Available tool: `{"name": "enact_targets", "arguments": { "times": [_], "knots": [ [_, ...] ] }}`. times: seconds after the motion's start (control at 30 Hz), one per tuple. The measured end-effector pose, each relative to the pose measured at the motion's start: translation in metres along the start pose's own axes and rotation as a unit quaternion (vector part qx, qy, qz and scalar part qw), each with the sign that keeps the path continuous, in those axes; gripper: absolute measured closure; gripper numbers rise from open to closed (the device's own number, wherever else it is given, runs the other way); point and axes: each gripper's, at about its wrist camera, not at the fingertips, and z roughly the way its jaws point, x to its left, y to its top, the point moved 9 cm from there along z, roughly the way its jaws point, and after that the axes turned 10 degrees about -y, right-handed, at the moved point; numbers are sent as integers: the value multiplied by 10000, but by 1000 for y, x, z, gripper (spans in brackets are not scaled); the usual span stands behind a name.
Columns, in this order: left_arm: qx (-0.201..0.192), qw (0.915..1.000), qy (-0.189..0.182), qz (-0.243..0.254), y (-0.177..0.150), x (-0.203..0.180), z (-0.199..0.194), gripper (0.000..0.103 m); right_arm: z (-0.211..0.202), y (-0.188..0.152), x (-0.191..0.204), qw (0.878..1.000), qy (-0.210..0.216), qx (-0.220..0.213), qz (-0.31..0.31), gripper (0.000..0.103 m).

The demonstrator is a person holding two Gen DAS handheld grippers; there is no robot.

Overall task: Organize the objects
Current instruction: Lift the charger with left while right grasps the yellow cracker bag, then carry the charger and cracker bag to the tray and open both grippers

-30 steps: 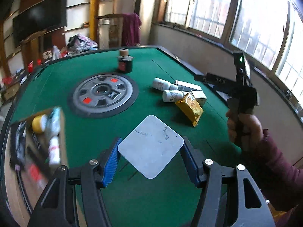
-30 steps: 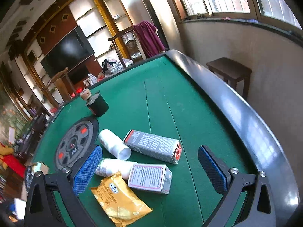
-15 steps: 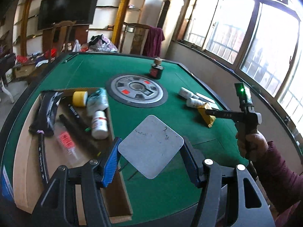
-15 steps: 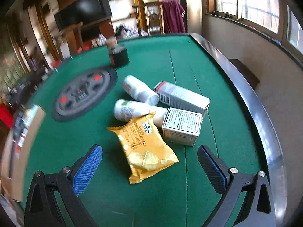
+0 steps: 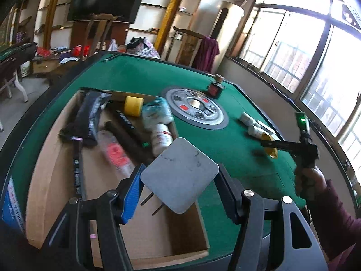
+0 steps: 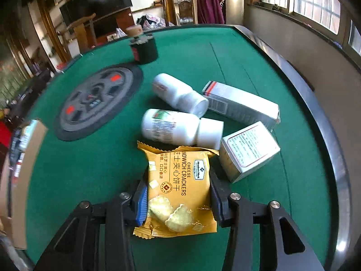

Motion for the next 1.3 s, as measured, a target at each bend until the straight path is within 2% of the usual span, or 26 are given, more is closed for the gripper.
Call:
{"name": "enact_targets", "arguments": {
  "times": [0.13,0.23,0.37,0.5,0.6,0.7,0.9,1.07,1.13,1.23,1.3],
  "knots": [
    [-98,9995,239,-160,3,24,-14,42,-30,-1,30,9972,736,-73,96,54],
    [-125,9974,679,-215,5,47,-26,42,-53,2,66,9933,1135,-188,-91,54],
    [-28,9938,1074,-299,3,73,-32,42,-87,1,139,9819,1800,-211,-549,54],
    [178,9891,1428,-323,-6,99,-29,42,-106,-13,214,9666,2334,-54,-1057,54],
    [259,9858,1584,-494,-8,121,-28,42,-110,-31,268,9556,2549,96,-1476,54],
    [237,9856,1590,-525,-5,135,-26,42,-106,-53,314,9460,2655,321,-1831,54],
    [213,9867,1555,-426,5,139,-15,42,-89,-90,372,9338,2649,681,-2306,54],
    [-46,9891,1244,-785,13,146,-18,41,-82,-107,392,9298,2499,654,-2623,54],
    [-192,9894,1022,-1013,15,149,-21,40,-81,-109,396,9296,2428,495,-2727,54],
    [-457,9886,828,-1174,19,149,-32,34,-82,-112,401,9261,2353,357,-2927,54],
    [-641,9875,822,-1184,23,147,-41,23,-85,-116,406,9225,2314,236,-3080,52]
  ]
}}
